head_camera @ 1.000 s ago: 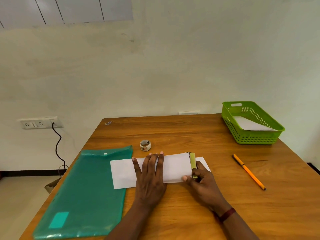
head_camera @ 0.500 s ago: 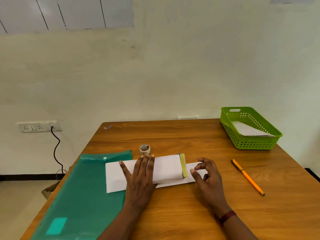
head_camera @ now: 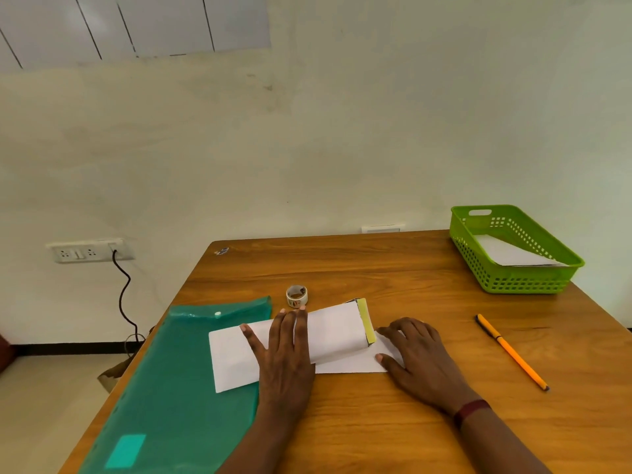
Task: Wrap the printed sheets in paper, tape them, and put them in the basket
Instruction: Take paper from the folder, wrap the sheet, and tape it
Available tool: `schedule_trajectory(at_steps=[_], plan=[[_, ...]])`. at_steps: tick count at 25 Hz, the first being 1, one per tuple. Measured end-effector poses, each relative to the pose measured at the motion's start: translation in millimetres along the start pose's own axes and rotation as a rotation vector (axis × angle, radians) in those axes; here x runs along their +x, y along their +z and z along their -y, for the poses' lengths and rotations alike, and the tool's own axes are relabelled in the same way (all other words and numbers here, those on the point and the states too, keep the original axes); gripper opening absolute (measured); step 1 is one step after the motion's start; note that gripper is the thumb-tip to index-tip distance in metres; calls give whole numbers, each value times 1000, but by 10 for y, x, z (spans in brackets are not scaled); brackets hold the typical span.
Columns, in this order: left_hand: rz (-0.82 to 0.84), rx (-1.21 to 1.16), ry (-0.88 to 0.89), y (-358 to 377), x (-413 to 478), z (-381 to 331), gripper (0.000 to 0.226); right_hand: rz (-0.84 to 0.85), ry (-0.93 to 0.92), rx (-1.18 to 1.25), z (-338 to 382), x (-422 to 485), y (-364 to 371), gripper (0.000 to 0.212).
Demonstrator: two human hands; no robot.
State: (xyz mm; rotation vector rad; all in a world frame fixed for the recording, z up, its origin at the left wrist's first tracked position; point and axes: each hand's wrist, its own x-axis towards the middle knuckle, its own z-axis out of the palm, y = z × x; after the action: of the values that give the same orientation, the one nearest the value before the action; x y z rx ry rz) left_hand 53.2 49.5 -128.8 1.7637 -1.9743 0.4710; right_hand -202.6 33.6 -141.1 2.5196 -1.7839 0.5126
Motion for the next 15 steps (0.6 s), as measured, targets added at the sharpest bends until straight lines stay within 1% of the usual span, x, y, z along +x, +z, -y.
schedule_trajectory(at_steps=[7, 10, 13, 15], plan=[[-47, -4, 13, -16, -4, -8, 91, 30, 62, -85, 45, -32, -18, 61], [-53, -16, 4, -19, -5, -14, 87, 20, 88, -77, 51, -30, -34, 59], [-58, -29, -7, -15, -1, -16, 83, -92, 113, -39, 46, -32, -25, 54], [-57, -29, -24, -11, 0, -14, 83, -211, 179, 16, 33, -33, -46, 41]])
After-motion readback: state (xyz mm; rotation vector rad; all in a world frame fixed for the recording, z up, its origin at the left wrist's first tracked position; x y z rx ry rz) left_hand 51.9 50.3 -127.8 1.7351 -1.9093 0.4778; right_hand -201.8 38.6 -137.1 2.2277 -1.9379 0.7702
